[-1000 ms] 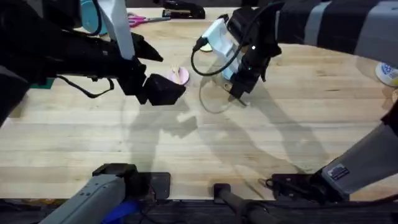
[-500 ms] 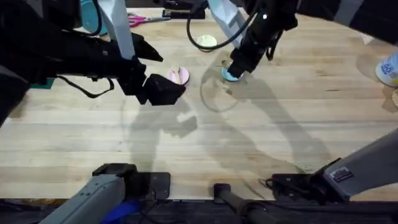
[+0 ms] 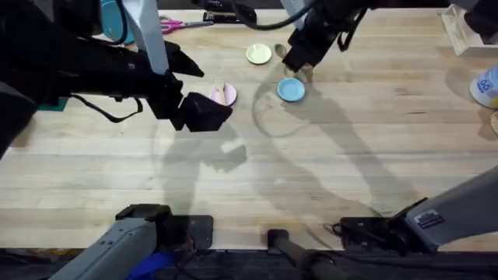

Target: Pick up a utensil and set it on the pink plate, then put the other utensil in the container.

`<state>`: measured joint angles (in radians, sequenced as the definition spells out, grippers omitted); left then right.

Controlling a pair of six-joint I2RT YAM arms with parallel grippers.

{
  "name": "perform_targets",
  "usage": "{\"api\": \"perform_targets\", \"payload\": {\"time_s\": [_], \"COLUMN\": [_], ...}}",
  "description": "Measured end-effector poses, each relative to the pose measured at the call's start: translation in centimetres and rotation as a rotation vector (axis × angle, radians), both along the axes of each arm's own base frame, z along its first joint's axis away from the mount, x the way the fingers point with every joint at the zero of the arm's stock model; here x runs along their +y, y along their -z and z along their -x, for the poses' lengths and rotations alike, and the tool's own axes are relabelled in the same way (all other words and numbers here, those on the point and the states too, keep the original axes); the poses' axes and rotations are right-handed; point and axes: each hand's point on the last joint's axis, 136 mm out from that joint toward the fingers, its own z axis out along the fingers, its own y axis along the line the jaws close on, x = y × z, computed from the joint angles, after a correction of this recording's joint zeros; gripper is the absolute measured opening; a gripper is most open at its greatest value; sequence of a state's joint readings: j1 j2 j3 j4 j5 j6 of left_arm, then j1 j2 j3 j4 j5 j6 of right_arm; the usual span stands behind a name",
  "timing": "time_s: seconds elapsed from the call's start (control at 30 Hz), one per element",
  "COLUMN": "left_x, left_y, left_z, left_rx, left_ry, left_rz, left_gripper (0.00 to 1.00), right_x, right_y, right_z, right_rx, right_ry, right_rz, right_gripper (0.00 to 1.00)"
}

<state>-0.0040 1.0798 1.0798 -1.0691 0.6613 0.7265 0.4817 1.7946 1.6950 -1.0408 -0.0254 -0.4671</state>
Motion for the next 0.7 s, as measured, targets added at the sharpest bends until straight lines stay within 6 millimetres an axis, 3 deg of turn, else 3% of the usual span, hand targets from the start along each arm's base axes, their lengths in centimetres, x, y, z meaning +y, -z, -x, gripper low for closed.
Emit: {"api": "perform_targets", "payload": {"time_s": [0.2, 0.47, 0.7], "left_x": [0.0, 0.0, 0.0], "left_y": [0.0, 0.0, 0.0], "left_z": [0.0, 0.0, 0.0], "left_rx": [0.0, 0.0, 0.0], "left_ry": [0.0, 0.0, 0.0], "left_rz": [0.0, 0.0, 0.0], "left_gripper": [0.995, 0.996, 0.996], "right_x": [-1.9, -4.2, -3.6], "right_y": [-1.6, -5.9, -7.6], "right_z": [-1.6, -3.2, -4.9], "right_rx": [-0.048, -0.188, -0.274], "right_ry": [0.058, 0.126, 0.095], "right_rz": [-0.022, -0.083, -0.142], "right_gripper": [0.033, 0.033, 0.034]}}
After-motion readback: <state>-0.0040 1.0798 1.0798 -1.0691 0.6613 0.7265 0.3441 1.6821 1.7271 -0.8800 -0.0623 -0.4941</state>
